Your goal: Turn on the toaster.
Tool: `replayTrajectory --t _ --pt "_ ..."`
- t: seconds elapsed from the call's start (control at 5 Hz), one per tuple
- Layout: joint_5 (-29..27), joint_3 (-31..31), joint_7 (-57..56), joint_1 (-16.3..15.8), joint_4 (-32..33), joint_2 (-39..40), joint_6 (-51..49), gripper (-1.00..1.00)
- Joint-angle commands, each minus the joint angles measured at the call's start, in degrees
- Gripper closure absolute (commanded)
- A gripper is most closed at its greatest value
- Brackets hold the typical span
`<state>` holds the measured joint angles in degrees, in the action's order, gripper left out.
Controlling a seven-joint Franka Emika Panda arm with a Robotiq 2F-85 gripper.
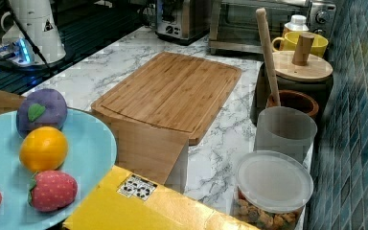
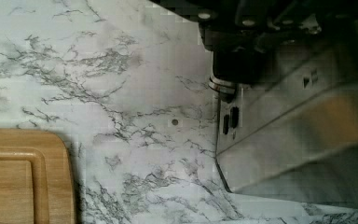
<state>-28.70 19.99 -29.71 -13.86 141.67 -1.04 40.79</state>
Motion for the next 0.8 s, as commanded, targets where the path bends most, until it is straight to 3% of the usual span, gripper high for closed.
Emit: replayTrajectory --t 0.2,0.8 --pt "-0.14 -3.35 2.64 3.53 14.87 1.02 10.90 1.00" --pt "-0.14 -3.65 2.64 3.24 14.90 1.02 10.90 1.00"
